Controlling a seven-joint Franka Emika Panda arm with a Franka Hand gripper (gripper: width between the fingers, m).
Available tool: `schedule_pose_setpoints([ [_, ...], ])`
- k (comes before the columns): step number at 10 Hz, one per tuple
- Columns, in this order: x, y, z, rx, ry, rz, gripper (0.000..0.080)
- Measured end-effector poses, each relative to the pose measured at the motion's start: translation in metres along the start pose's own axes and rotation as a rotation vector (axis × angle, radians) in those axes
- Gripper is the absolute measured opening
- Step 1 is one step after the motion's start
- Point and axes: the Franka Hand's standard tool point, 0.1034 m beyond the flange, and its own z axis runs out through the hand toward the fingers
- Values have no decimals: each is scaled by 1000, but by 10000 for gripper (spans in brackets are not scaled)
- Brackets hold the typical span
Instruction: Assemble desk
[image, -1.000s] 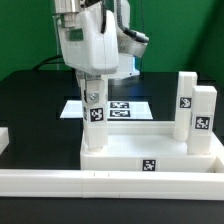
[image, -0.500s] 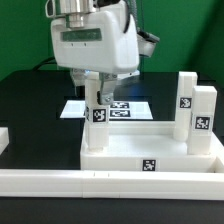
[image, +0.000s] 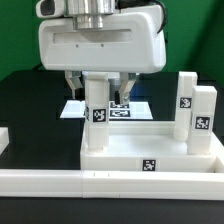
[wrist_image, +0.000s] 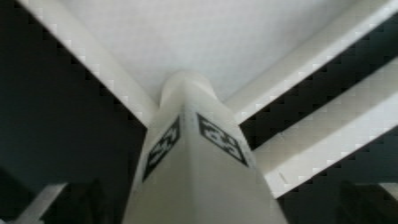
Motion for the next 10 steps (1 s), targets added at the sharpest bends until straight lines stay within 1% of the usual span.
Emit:
schedule_pose_setpoints([
  [2, 0, 1, 0, -2, 0, -157, 649],
  [3, 0, 1, 0, -3, 0, -195, 649],
  [4, 0, 1, 0, -10, 0, -299, 649],
  [5, 0, 0, 0, -16, 0, -336, 649],
  [7, 0, -1, 0, -35, 0, -487, 649],
  [8, 1, 0, 0, -41, -2, -594, 649],
  [10, 1, 2, 0, -43, -5, -680, 649],
])
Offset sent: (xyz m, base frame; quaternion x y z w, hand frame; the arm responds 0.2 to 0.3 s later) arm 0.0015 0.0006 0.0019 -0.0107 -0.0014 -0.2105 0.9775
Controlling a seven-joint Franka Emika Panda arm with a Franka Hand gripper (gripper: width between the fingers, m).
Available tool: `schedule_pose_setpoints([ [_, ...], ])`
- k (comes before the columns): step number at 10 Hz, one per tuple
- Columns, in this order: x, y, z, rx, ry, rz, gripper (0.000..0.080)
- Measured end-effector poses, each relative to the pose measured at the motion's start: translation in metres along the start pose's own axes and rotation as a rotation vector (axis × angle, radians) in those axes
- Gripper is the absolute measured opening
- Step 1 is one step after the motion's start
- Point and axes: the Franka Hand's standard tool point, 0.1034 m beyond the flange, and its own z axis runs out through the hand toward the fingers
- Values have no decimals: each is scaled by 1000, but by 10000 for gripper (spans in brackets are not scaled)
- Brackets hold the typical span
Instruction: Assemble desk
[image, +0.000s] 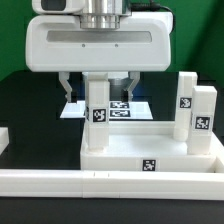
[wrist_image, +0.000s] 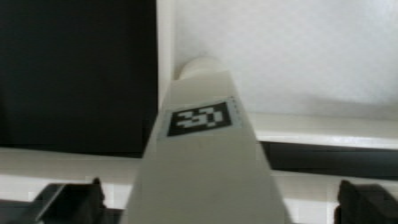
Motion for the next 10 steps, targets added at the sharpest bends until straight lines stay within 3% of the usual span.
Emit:
schedule_pose_setpoints([
  [3, -1, 3, 0, -1, 0, -165, 649],
  [4, -1, 4, 0, -1, 0, -165, 552],
  [5, -1, 4, 0, -1, -1, -162, 552],
  [6, -1, 4, 0, -1, -1, -162, 369],
  [7, -1, 4, 0, -1, -1, -161, 289],
  [10, -1, 4, 1, 0, -1, -136, 289],
])
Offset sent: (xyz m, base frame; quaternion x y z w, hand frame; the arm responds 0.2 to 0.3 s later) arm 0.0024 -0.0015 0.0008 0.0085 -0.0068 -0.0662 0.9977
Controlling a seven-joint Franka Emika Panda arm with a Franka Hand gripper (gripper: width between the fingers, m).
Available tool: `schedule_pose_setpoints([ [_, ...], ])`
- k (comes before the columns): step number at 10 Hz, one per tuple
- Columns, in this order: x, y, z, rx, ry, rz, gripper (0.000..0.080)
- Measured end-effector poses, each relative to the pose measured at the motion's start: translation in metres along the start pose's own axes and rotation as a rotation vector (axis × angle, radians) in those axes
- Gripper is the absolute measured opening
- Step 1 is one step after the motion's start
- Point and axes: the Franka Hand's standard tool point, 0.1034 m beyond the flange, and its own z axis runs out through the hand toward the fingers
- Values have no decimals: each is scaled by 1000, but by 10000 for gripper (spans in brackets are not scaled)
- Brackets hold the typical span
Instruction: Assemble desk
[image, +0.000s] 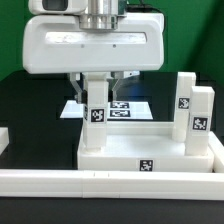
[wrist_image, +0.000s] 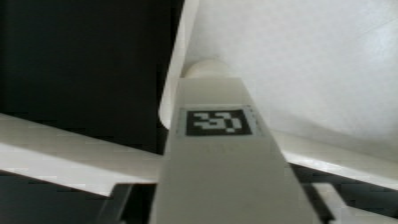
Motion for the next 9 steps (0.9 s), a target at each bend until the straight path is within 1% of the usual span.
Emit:
schedule_pose_setpoints([
  [1, 0, 0, 0, 2, 1, 104, 289],
  [3, 0, 0, 0, 2, 1, 208, 289],
  [7, 0, 0, 1, 2, -1, 525, 290],
  [9, -1, -1, 1, 8, -1, 694, 290],
])
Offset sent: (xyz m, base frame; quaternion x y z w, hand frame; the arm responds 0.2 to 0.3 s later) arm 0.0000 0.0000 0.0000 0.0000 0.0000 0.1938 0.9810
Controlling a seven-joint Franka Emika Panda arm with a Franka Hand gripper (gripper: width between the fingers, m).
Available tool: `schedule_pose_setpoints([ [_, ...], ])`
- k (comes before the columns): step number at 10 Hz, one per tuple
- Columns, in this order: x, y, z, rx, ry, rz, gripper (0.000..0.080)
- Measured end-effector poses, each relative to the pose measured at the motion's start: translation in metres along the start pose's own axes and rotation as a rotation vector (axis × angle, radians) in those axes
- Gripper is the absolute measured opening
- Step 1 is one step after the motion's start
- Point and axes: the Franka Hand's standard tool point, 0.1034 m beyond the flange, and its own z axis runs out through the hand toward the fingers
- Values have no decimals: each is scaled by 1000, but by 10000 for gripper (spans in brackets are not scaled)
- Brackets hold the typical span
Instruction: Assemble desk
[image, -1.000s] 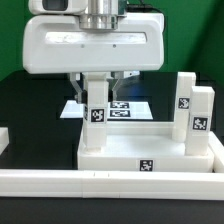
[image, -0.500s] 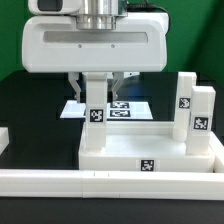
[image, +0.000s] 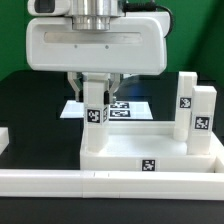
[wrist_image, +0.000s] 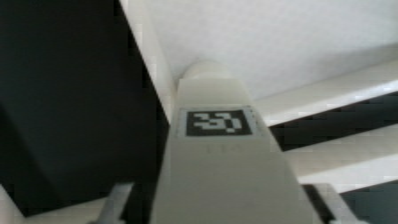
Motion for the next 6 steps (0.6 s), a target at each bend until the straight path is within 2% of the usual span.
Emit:
schedule_pose_setpoints([
  [6, -1, -1, 0, -1, 1, 530, 290],
])
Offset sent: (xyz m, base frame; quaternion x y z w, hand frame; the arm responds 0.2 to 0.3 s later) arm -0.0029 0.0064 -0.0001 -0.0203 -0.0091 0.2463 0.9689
